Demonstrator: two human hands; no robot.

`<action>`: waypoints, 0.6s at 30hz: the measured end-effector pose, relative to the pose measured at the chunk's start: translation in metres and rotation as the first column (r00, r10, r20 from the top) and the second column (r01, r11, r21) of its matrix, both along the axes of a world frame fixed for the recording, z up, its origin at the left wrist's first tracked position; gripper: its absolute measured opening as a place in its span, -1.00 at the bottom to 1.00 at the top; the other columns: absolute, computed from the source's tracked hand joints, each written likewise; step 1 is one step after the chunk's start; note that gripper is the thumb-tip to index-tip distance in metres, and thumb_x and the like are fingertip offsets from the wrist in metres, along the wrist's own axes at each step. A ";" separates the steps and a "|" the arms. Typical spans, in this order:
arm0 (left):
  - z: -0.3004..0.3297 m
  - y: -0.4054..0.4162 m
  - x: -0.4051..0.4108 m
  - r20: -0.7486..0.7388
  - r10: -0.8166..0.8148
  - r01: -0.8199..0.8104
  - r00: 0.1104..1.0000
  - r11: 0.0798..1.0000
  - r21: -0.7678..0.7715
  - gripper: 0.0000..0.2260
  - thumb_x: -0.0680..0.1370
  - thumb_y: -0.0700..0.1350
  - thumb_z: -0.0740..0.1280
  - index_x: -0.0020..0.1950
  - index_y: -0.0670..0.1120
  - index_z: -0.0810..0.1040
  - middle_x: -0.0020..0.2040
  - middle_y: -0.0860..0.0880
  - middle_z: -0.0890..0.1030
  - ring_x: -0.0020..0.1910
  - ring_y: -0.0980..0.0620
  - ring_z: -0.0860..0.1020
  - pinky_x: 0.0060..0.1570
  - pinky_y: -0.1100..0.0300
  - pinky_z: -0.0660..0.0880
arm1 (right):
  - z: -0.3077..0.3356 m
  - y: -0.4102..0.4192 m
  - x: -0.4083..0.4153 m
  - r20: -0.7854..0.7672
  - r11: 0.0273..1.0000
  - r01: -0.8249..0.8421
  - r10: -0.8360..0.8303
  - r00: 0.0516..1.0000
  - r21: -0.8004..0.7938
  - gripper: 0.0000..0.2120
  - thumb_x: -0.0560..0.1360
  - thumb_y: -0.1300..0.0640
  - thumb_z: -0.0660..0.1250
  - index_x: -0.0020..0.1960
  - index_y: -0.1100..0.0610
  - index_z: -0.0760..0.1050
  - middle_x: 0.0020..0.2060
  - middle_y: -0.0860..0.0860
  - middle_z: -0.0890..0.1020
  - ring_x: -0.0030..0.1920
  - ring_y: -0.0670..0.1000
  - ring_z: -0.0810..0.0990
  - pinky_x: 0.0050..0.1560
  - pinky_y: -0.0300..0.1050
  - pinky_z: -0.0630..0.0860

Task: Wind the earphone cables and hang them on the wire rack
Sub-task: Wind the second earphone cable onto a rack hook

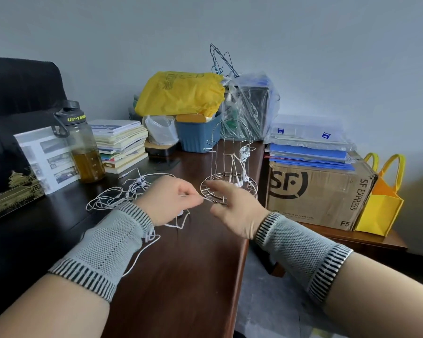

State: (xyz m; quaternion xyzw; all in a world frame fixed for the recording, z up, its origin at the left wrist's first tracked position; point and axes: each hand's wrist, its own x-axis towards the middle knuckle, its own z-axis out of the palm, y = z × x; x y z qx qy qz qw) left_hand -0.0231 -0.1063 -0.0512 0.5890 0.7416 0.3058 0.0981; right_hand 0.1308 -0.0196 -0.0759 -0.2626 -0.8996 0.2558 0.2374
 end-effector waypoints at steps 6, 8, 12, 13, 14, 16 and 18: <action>0.004 -0.007 -0.014 -0.012 0.106 -0.106 0.994 0.994 0.005 -0.85 0.51 0.01 0.40 -0.22 0.00 0.65 -0.36 0.12 0.59 -0.37 0.22 0.50 -0.35 0.33 0.36 | -0.001 0.006 0.000 -0.145 0.958 0.189 -0.222 0.964 -0.215 -0.72 0.56 0.19 0.14 -0.19 0.22 0.58 -0.47 -0.01 0.47 -0.47 -0.05 0.39 -0.39 -0.17 0.38; 0.012 -0.016 -0.038 0.015 0.267 -0.267 0.963 0.958 0.103 -0.85 0.56 0.02 0.35 -0.15 0.00 0.61 -0.23 0.14 0.59 -0.24 0.19 0.52 -0.29 0.31 0.36 | 0.000 0.015 0.006 -0.150 0.931 0.292 -0.328 0.933 -0.219 -0.66 0.58 0.18 0.10 -0.17 0.30 0.57 -0.40 0.08 0.55 -0.41 0.02 0.46 -0.29 -0.11 0.50; 0.010 -0.026 -0.081 -0.062 0.480 -0.478 0.875 0.877 0.046 -0.79 0.61 -0.03 0.26 -0.18 -0.05 0.53 -0.32 -0.01 0.52 -0.42 0.03 0.41 -0.38 0.22 0.37 | -0.004 0.021 0.007 -0.158 0.916 0.337 -0.374 0.914 -0.217 -0.65 0.57 0.18 0.10 -0.17 0.35 0.57 -0.25 0.20 0.65 -0.21 0.15 0.59 -0.17 -0.13 0.49; 0.005 -0.024 -0.083 -0.150 0.460 -0.473 0.875 0.879 -0.060 -0.75 0.61 -0.05 0.25 -0.27 -0.04 0.48 -0.39 -0.01 0.45 -0.48 0.03 0.35 -0.44 0.23 0.32 | -0.005 0.020 0.007 -0.162 0.917 0.320 -0.362 0.918 -0.238 -0.67 0.55 0.19 0.12 -0.21 0.31 0.57 -0.32 0.16 0.62 -0.28 0.11 0.56 -0.24 -0.15 0.45; 0.000 -0.023 -0.082 -0.253 0.415 -0.460 0.874 0.874 -0.159 -0.71 0.60 -0.09 0.24 -0.33 -0.04 0.40 -0.45 0.00 0.37 -0.51 0.02 0.28 -0.48 0.24 0.26 | -0.004 0.018 0.005 -0.169 0.919 0.296 -0.345 0.923 -0.263 -0.69 0.54 0.19 0.14 -0.26 0.25 0.56 -0.39 0.10 0.58 -0.35 0.05 0.51 -0.30 -0.17 0.41; -0.008 -0.018 -0.075 -0.424 0.296 -0.430 0.856 0.864 -0.264 -0.75 0.56 -0.13 0.23 -0.34 -0.05 0.42 -0.46 -0.06 0.34 -0.48 -0.01 0.28 -0.48 0.19 0.25 | -0.003 0.014 0.001 -0.194 0.922 0.250 -0.314 0.929 -0.294 -0.71 0.52 0.17 0.18 -0.34 0.16 0.53 -0.47 0.02 0.52 -0.44 -0.04 0.43 -0.36 -0.19 0.35; -0.008 -0.015 -0.061 -0.490 0.214 -0.385 0.845 0.880 -0.278 -0.80 0.52 -0.11 0.25 -0.28 -0.11 0.53 -0.35 -0.14 0.55 -0.39 -0.05 0.46 -0.39 0.16 0.38 | -0.002 0.011 -0.001 -0.217 0.930 0.217 -0.287 0.933 -0.298 -0.70 0.51 0.16 0.21 -0.37 0.14 0.52 -0.59 -0.09 0.44 -0.53 -0.13 0.37 -0.39 -0.20 0.31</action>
